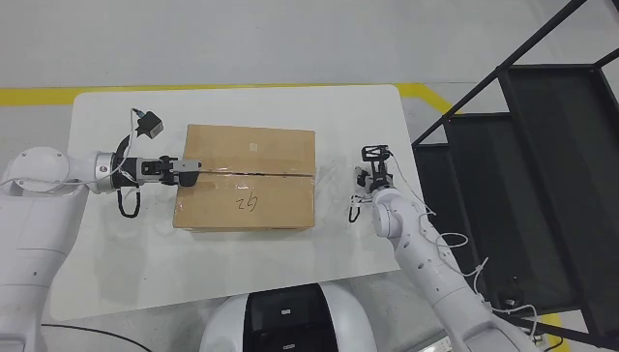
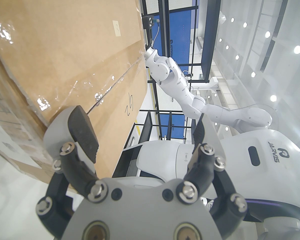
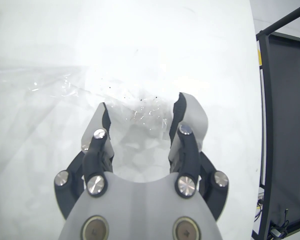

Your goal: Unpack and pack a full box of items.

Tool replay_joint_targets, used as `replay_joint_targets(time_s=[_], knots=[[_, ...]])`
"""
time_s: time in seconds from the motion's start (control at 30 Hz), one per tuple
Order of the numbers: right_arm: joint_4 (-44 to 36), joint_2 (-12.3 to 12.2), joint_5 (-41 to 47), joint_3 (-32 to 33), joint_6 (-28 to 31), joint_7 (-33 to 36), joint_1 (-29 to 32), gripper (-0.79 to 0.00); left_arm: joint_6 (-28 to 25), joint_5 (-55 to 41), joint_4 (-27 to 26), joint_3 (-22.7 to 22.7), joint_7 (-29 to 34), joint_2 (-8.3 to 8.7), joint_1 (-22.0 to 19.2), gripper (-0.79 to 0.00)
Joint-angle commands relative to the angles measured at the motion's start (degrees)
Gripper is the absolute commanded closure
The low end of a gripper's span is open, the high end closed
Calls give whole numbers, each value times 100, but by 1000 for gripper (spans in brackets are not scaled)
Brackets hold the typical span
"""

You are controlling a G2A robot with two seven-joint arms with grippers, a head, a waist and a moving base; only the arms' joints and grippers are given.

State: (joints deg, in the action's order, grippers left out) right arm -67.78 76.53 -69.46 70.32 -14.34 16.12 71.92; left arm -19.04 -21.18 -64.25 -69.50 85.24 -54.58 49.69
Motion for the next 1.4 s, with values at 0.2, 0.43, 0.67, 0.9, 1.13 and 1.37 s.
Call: replay_joint_targets(time_s=[0.2, 0.43, 0.67, 0.9, 1.13, 1.37], knots=[[-799, -73, 172, 438, 41, -65, 432, 0, 0, 0, 0, 0, 0, 0, 0, -785], [-1372, -138, 347, 762, 309, 276, 744, -74, 0, 0, 0, 0, 0, 0, 0, -785], [-842, -31, 458, 362, 155, 371, 384, -785, 0, 0, 0, 0, 0, 0, 0, -785], [-275, 56, 672, 252, -88, 165, 34, -785, 0, 0, 0, 0, 0, 0, 0, -785], [58, 109, 879, 164, -13, 297, -177, -391, 0, 0, 0, 0, 0, 0, 0, -785], [287, 153, 1182, 168, 25, 361, -303, -74, 0, 0, 0, 0, 0, 0, 0, -785]])
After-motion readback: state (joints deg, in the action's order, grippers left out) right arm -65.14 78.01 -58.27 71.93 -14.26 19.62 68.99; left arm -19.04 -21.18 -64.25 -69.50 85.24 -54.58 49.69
